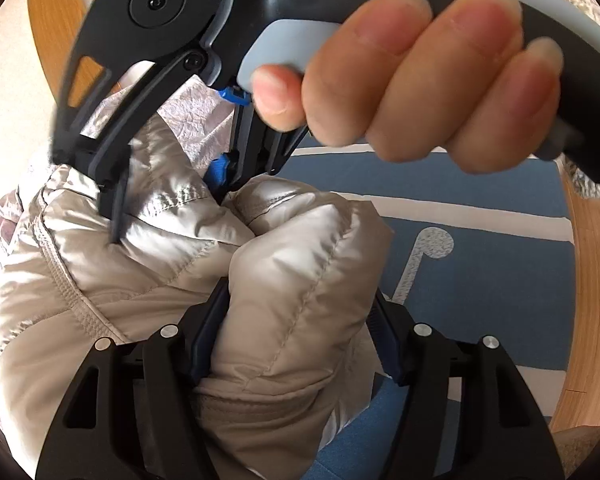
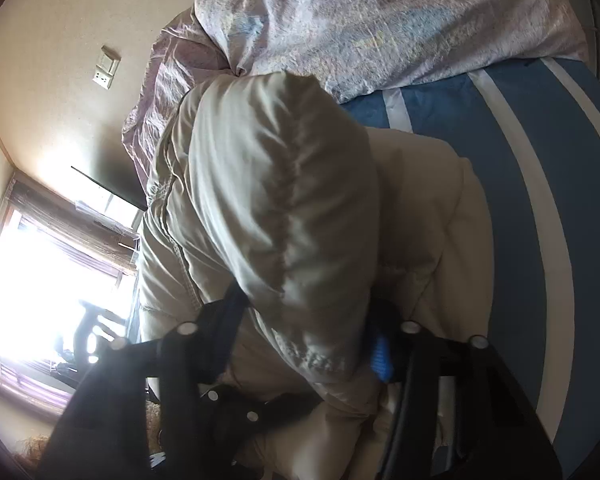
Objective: Fold large clothes
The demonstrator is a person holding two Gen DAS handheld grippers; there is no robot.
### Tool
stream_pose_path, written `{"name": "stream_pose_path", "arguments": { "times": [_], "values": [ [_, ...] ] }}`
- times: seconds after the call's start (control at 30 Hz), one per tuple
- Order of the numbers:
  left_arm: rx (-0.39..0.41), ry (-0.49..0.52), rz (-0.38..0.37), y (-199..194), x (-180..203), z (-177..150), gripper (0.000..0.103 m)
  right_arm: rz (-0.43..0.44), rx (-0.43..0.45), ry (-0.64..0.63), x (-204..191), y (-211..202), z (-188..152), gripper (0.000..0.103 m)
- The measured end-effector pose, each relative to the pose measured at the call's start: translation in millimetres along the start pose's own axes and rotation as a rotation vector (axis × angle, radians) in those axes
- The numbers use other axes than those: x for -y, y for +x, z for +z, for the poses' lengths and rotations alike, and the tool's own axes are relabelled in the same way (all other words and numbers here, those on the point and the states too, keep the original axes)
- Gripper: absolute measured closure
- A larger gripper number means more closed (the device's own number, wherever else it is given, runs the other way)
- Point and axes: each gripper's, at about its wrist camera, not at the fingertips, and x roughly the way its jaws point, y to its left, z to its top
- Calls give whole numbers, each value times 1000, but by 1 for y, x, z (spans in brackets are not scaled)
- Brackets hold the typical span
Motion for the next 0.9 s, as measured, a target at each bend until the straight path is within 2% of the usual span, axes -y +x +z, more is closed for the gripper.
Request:
{"name": "stream_pose_path", "arguments": {
  "times": [0.03,0.13,0.27,0.4,0.47,0.53,0.6,0.7,0.8,0.9],
  "values": [
    [-1,3,-3,1,2,2,39,-4,3,2,1,0,0,73],
    [0,18,6,1,3,2,39,-16,23,25,4,-1,-1,82],
    [31,5,-9,-32,-2,3,39,-9,59,29,8,-2,-3,86],
    [75,-32,-50,-80,-30,0,39,1,88,43,15,-6,-5,87],
    [90,-109,-86,-100,-61,2,36,0,100,43,17,-7,-6,87],
    [101,-206,-87,-109,-98,4,31,1,109,42,18,-8,-7,87],
    [106,-317,-64,-107,-141,2,30,2,119,42,20,-7,-8,87],
    [71,-462,-10,-90,-195,-1,30,-1,129,38,20,-6,-10,87],
    [46,-524,15,-73,-228,-6,30,-5,136,36,21,-8,-12,87],
    [6,-541,25,-54,-240,-14,30,-5,137,39,21,-7,-11,87]
  ]
}}
